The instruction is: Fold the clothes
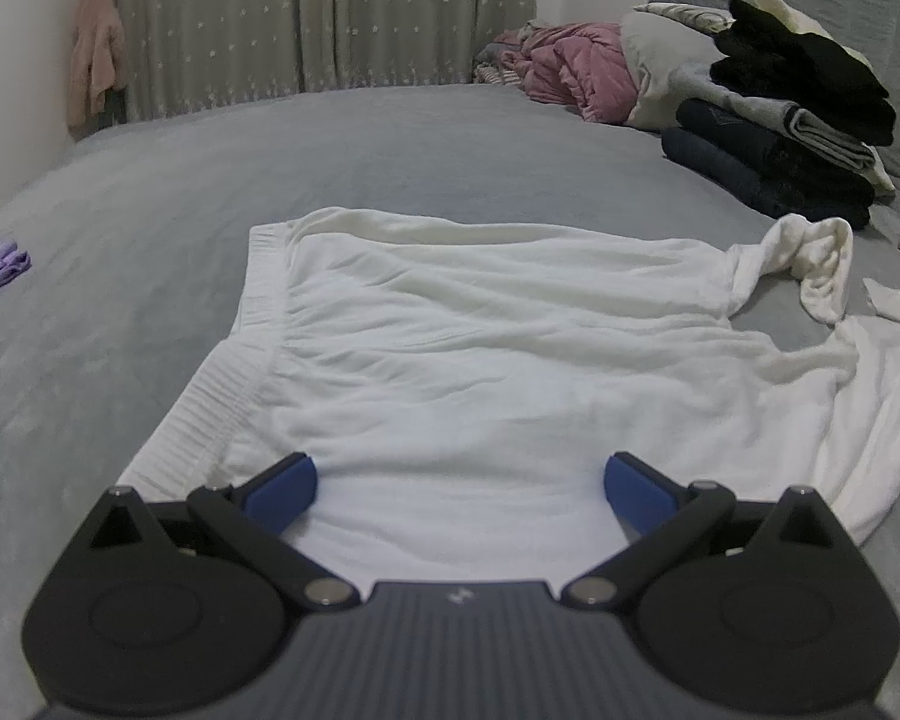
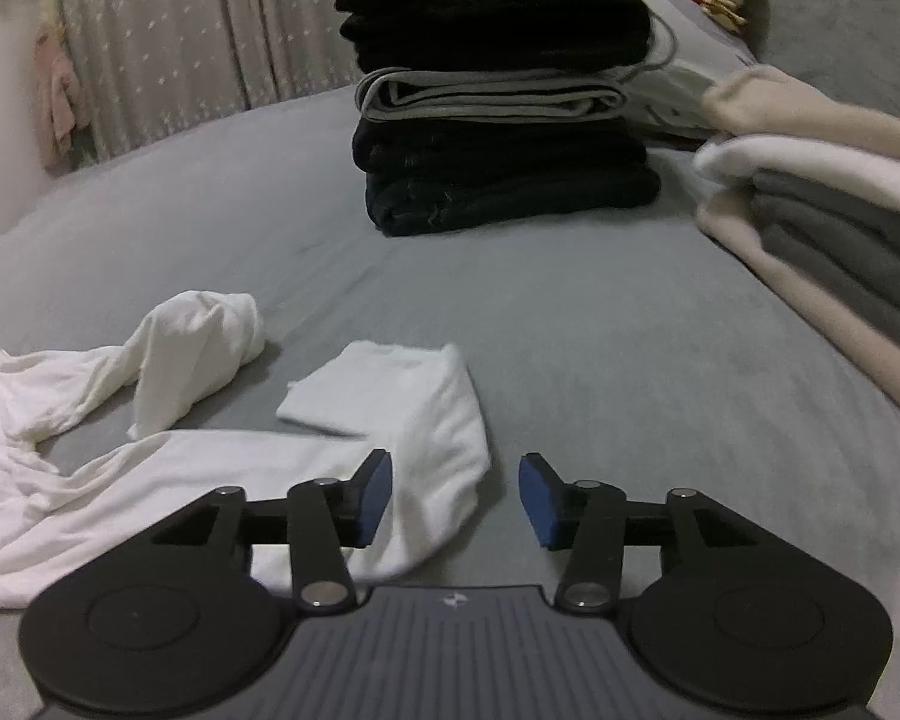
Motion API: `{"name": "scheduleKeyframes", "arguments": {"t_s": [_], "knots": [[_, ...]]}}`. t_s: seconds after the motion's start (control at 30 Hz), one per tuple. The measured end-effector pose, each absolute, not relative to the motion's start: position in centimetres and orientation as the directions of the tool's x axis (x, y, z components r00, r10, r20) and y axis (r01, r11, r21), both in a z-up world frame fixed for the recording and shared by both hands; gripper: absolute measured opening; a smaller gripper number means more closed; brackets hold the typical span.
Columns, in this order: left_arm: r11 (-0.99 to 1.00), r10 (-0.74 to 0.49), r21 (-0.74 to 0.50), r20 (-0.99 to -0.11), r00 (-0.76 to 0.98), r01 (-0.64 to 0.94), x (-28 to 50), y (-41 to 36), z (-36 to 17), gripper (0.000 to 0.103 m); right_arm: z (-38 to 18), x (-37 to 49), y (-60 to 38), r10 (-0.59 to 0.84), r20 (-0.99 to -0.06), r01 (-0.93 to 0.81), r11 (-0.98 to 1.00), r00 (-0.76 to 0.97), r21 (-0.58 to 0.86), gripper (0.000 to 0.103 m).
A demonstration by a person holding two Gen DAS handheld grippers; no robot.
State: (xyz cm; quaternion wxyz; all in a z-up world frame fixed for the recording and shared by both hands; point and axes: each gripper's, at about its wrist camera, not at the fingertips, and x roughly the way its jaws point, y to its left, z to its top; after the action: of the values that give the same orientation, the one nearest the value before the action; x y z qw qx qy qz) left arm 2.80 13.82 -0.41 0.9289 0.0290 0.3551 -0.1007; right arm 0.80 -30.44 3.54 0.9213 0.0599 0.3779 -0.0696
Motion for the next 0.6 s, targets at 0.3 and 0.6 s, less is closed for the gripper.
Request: {"name": "scheduleKeyframes", "arguments": {"t_s": [0.3, 0.6], "knots": [[0.968, -0.151, 0.056, -0.647, 0.748, 0.244, 1.7, 10.9, 0.9, 0.103, 3.8, 2.0, -30.9, -0.019, -0.689, 0.205, 0.96, 0.724, 0.189, 0.015], [0.935, -0.186, 0.112, -0.657, 0.731, 0.337, 0.5, 7.9, 0.6, 0.103, 7.4, -4.5, -35.0, -0.257, -0.576, 0.382, 0.918, 0.776, 0.105, 0.015]]}}
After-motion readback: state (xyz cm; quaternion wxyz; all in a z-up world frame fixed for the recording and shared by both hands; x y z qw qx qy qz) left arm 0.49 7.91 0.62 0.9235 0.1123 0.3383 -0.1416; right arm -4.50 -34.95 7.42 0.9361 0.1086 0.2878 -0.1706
